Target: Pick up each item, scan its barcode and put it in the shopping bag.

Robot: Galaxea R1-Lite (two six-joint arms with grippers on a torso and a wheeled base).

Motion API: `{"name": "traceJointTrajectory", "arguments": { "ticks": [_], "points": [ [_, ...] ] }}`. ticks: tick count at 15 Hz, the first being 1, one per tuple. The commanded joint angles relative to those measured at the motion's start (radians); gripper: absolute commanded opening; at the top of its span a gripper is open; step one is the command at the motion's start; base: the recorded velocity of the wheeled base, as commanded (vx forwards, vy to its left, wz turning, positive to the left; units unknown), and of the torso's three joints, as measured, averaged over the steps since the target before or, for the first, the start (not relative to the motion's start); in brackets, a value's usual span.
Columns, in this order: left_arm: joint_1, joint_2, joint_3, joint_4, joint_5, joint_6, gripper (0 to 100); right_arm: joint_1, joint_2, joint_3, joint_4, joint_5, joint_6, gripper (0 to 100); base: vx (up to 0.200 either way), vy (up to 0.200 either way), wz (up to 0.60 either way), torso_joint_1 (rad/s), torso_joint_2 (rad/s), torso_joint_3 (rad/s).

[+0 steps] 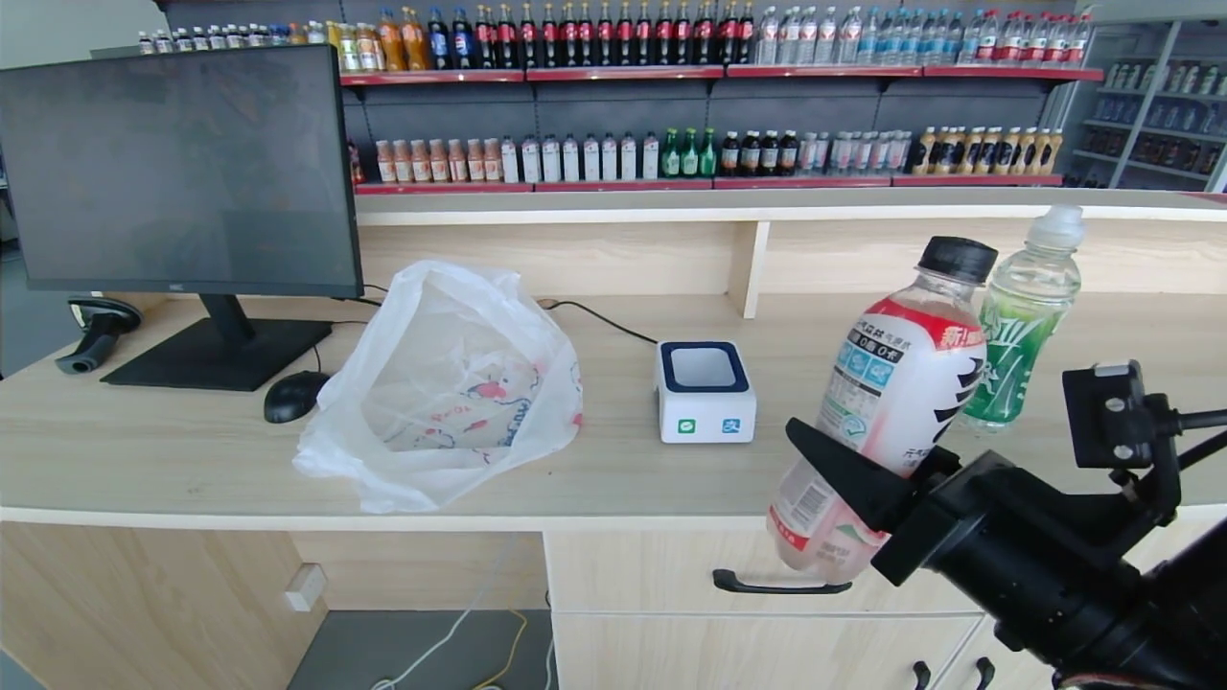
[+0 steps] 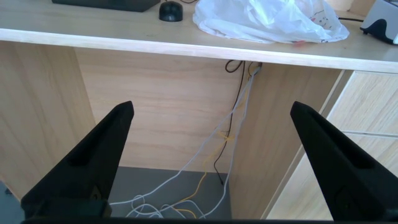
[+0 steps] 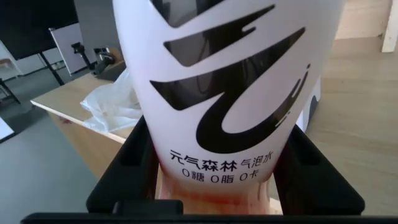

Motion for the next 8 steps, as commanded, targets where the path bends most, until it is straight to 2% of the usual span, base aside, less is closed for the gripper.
{"name": "traceJointTrajectory", "arguments": {
  "ticks": [1,5,8],
  "points": [
    [0.001,0.000,0.000,0.000,0.000,-0.001,100,0.054,0.039,-0.014,-0.009,0.002,0.044,0,0.000,0.000,0.00,0.000,0.00,0.000],
    [0.001,0.000,0.000,0.000,0.000,-0.001,100,0.124,0.065,-0.080,-0.042,0.002,0.196,0,0.000,0.000,0.00,0.000,0.00,0.000],
    [0.001,0.000,0.000,0.000,0.000,-0.001,100,0.158,0.078,-0.086,-0.064,0.005,0.239,0,0.000,0.000,0.00,0.000,0.00,0.000]
  ]
}}
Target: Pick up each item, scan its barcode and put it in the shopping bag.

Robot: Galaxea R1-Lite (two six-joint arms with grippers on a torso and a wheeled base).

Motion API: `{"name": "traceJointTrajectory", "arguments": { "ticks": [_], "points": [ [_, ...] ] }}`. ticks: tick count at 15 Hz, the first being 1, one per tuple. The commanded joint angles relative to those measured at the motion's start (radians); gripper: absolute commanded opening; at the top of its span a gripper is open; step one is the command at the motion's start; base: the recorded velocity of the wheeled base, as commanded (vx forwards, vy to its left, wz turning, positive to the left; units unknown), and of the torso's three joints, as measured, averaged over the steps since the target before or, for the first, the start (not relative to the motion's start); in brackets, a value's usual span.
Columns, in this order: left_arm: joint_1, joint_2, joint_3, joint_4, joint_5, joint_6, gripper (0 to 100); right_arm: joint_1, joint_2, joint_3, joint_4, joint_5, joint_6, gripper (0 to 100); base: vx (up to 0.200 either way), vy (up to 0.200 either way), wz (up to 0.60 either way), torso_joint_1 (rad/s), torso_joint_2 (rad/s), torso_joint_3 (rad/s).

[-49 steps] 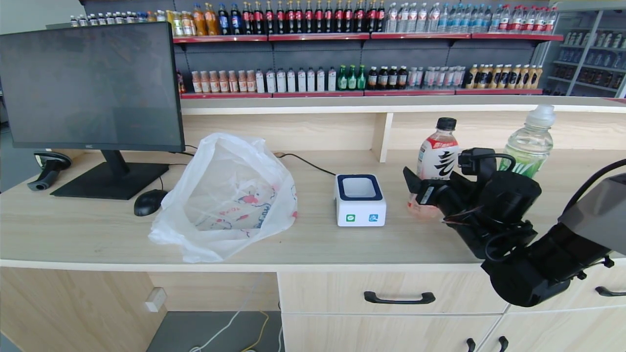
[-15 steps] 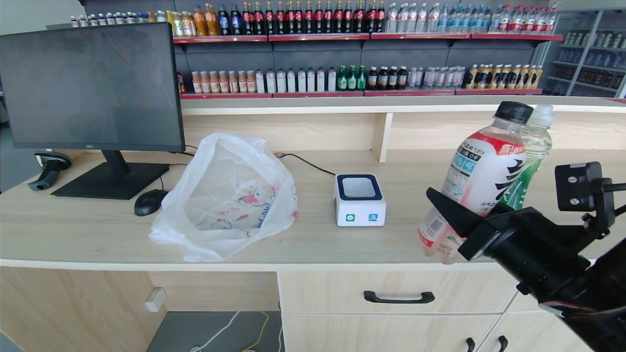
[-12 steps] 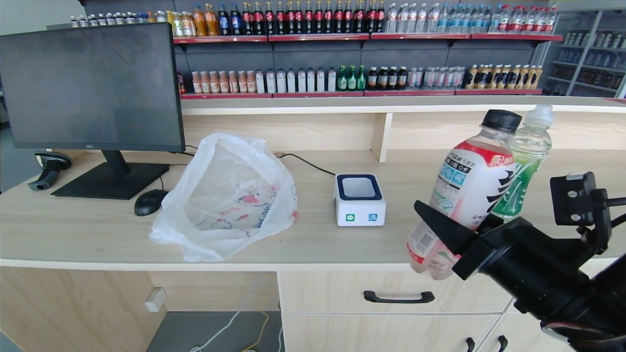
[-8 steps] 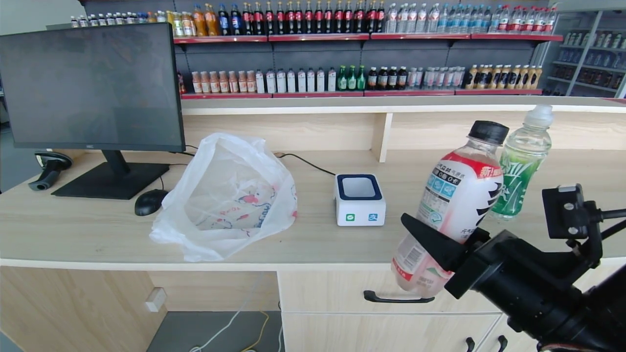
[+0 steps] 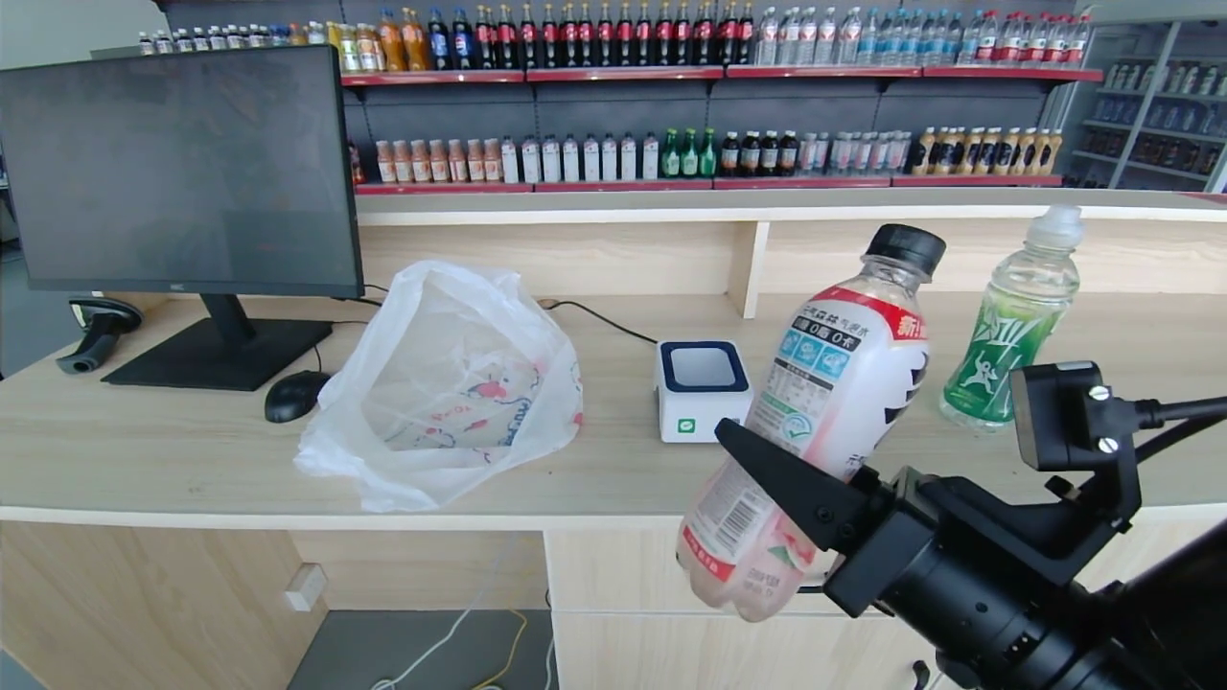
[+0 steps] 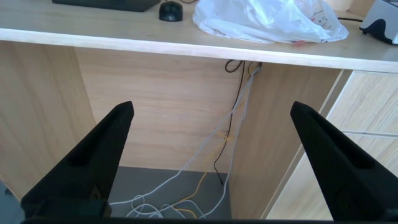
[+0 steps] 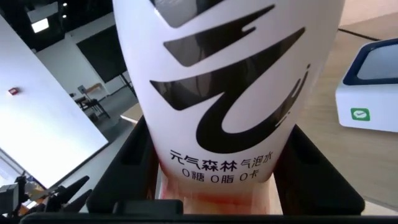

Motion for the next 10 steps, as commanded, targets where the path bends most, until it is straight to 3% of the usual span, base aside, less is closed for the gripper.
{"name": "traceJointTrajectory", "arguments": {
  "ticks": [1,10],
  "points": [
    [0.000,0.001,0.000,0.000,0.001,-0.001,100,0.016,0.016,-0.019,-0.006,0.013,0.032,0,0.000,0.000,0.00,0.000,0.00,0.000],
    [0.000,0.000,0.000,0.000,0.001,-0.001,100,0.085,-0.010,-0.020,-0.006,0.051,0.088,0,0.000,0.000,0.00,0.000,0.00,0.000]
  ]
}}
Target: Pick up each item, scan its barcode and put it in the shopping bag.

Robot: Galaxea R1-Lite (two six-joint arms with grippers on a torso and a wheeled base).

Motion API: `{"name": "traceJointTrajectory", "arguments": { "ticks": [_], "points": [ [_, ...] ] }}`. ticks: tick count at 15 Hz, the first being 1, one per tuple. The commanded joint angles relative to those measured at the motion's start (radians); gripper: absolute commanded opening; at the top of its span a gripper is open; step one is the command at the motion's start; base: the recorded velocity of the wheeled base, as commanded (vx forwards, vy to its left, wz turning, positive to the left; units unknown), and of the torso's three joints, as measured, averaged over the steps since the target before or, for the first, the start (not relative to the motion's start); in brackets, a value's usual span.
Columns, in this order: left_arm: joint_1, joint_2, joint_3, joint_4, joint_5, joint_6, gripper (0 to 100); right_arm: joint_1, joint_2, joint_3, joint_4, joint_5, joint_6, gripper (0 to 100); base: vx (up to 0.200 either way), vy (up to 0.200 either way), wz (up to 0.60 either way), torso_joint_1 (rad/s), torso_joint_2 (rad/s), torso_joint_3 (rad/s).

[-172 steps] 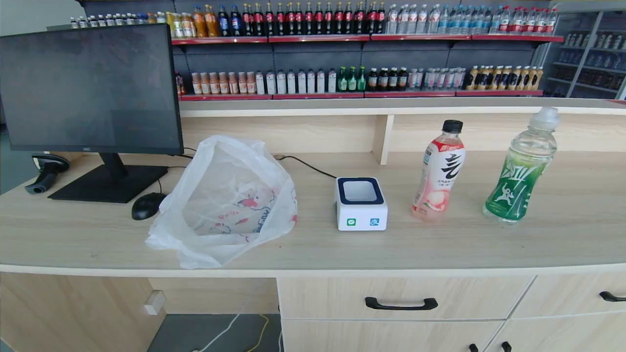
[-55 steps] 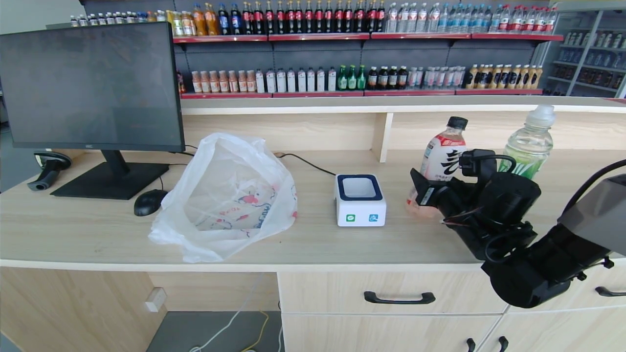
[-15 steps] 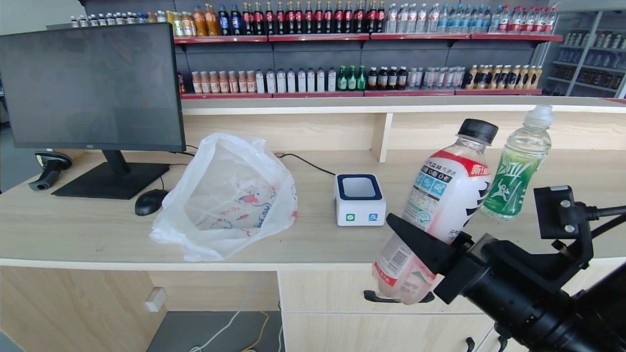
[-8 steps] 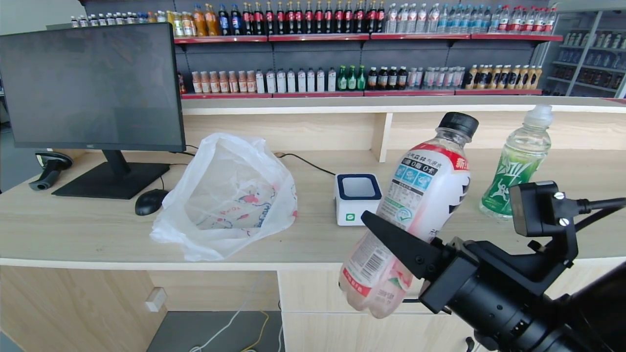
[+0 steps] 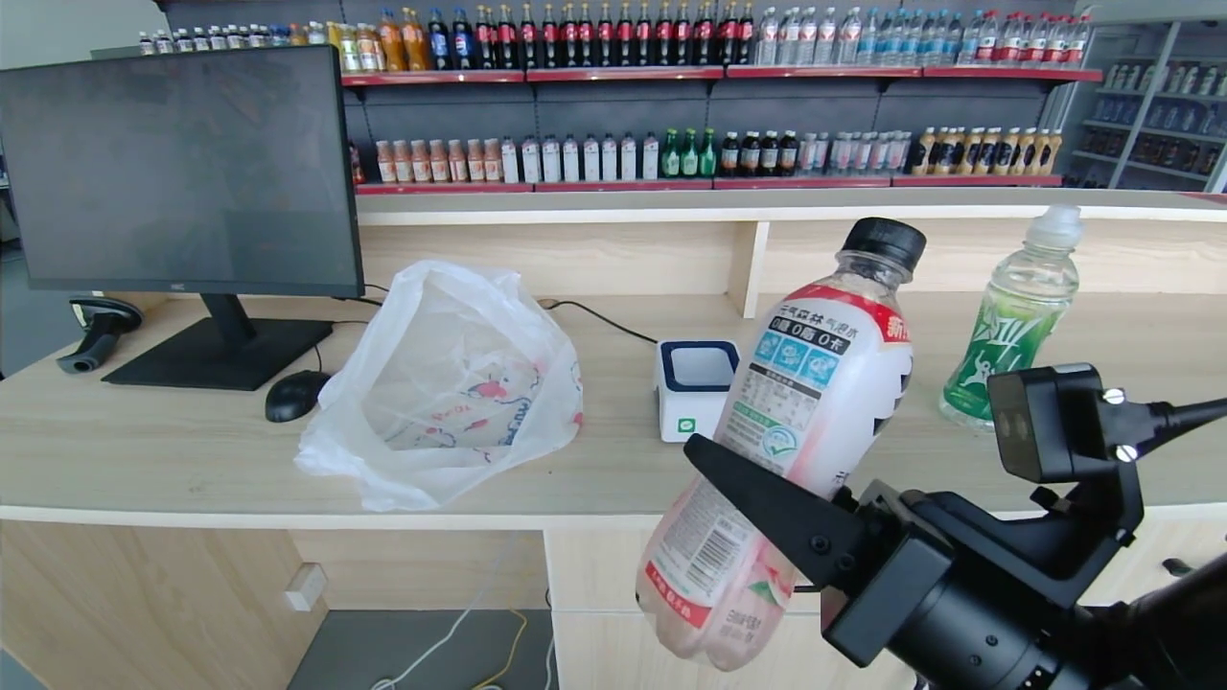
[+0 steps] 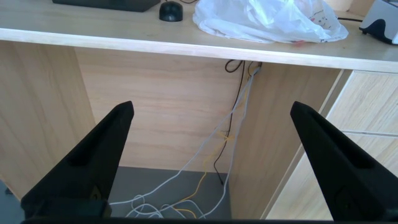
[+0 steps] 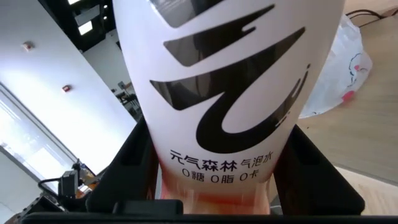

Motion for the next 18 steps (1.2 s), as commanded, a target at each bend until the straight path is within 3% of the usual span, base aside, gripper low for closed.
{"name": "traceJointTrajectory", "arguments": {
  "ticks": [1,7,14,18],
  "points": [
    [0.001,0.000,0.000,0.000,0.000,-0.001,100,0.020,-0.016,0.011,-0.001,0.004,-0.001,0,0.000,0.000,0.00,0.000,0.00,0.000],
    [0.001,0.001,0.000,0.000,0.000,-0.001,100,0.039,-0.022,-0.001,-0.001,0.084,0.055,0,0.000,0.000,0.00,0.000,0.00,0.000],
    [0.001,0.000,0.000,0.000,0.000,-0.001,100,0.039,-0.042,-0.107,-0.001,0.088,0.199,0,0.000,0.000,0.00,0.000,0.00,0.000],
    [0.001,0.000,0.000,0.000,0.000,-0.001,100,0.039,-0.043,-0.113,-0.001,0.088,0.203,0,0.000,0.000,0.00,0.000,0.00,0.000]
  ]
}}
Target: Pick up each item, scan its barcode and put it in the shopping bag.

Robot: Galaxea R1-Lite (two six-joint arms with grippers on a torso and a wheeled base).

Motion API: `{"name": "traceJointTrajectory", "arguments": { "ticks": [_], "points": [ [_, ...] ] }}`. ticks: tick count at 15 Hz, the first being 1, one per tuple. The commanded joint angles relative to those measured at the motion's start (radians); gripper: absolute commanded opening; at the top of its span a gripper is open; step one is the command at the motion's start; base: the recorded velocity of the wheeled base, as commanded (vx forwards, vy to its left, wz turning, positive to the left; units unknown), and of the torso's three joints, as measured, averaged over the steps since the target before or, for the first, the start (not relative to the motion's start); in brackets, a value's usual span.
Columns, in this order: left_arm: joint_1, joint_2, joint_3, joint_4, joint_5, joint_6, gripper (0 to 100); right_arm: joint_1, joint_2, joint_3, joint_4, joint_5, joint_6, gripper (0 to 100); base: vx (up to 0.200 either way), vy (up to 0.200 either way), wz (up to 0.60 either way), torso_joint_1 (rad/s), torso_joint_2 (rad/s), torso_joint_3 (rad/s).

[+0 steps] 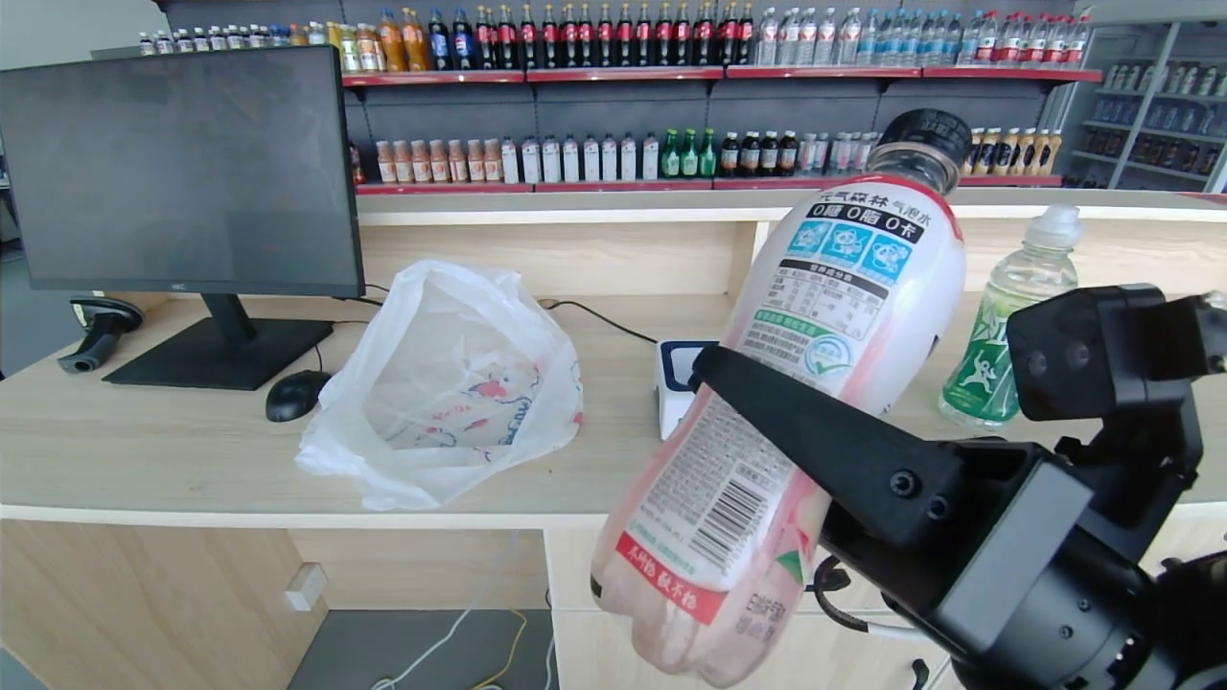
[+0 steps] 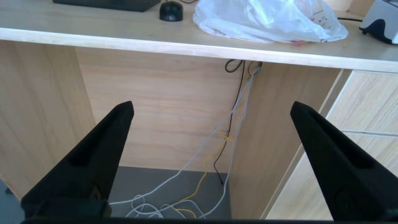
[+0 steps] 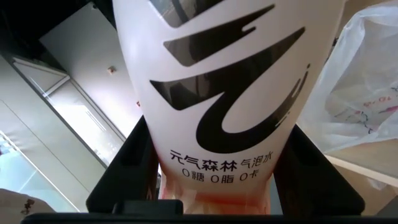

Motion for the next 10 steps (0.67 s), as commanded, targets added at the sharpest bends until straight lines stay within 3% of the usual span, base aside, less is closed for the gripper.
{"name": "traceJointTrajectory", "arguments": {
  "ticks": [1,10],
  "points": [
    [-0.002,0.000,0.000,0.000,0.000,0.000,100,0.000,-0.006,0.000,-0.001,0.000,-0.001,0,0.000,0.000,0.00,0.000,0.00,0.000],
    [0.000,0.000,0.000,0.000,0.000,0.001,100,0.001,-0.029,0.003,-0.001,0.028,-0.044,0,0.000,0.000,0.00,0.000,0.00,0.000]
  ]
}}
